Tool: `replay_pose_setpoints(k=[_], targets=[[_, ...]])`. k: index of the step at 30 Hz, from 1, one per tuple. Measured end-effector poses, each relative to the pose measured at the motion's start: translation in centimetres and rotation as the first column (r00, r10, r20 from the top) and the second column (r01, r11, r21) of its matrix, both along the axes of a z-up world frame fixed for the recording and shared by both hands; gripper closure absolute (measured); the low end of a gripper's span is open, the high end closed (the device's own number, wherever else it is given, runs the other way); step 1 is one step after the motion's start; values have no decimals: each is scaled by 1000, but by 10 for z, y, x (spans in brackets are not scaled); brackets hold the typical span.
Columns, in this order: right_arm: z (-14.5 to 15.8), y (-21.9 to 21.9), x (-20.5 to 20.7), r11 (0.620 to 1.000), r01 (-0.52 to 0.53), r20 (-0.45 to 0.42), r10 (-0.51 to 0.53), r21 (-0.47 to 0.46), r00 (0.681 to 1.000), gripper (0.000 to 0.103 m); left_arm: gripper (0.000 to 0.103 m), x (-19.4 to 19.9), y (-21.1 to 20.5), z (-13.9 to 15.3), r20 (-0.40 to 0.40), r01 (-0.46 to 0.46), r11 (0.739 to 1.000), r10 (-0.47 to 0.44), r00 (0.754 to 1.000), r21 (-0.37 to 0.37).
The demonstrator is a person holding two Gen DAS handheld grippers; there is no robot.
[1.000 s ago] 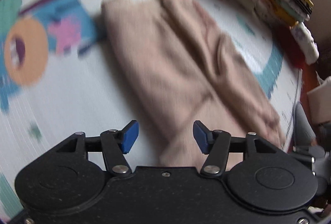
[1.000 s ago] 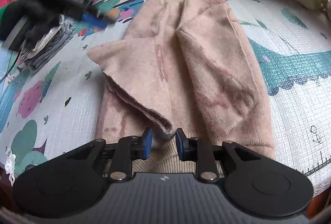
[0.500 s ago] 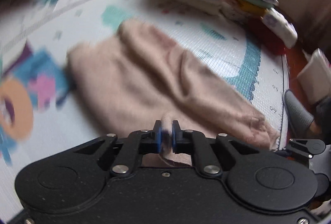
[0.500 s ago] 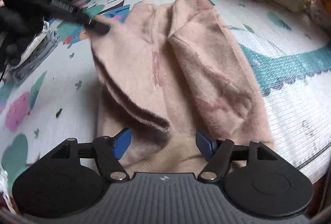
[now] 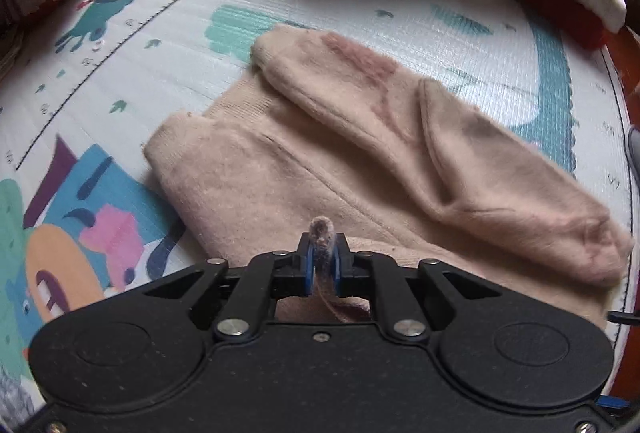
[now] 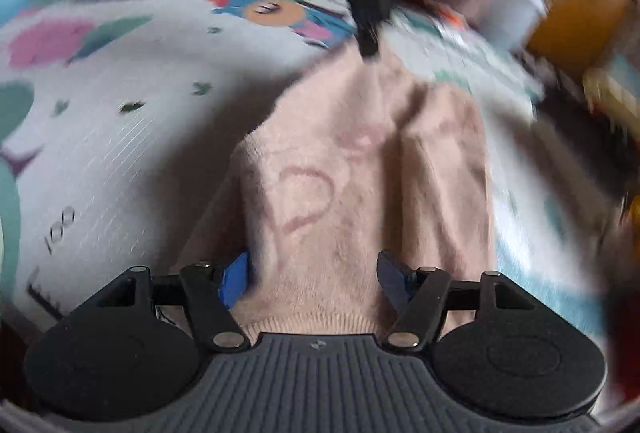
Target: Fold clothes
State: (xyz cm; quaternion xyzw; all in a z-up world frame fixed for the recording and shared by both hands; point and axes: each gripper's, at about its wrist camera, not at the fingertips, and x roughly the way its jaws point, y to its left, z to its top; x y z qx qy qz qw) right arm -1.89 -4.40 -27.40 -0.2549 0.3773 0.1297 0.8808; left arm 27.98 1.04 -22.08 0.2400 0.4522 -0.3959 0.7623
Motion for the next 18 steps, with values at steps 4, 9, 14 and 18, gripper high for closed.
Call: replay_pose_setpoints(k=[4, 9, 14, 18], targets=[[12, -1, -17, 988, -155, 77, 155, 0, 985, 35, 95, 1, 6, 3, 11, 58, 991, -57, 998, -123], [29, -7, -7, 973, -168, 109, 152, 155, 982, 38, 95, -1, 1, 2, 26, 118, 984, -115, 993, -137], [21, 15, 23, 944, -295, 37, 293, 144, 955, 45, 95, -5, -1, 3, -6, 115, 978, -118, 993, -171], [11, 1, 35, 944, -307, -77, 317, 124, 945, 77, 95, -3, 11, 0, -21, 74, 983, -79, 997, -169]])
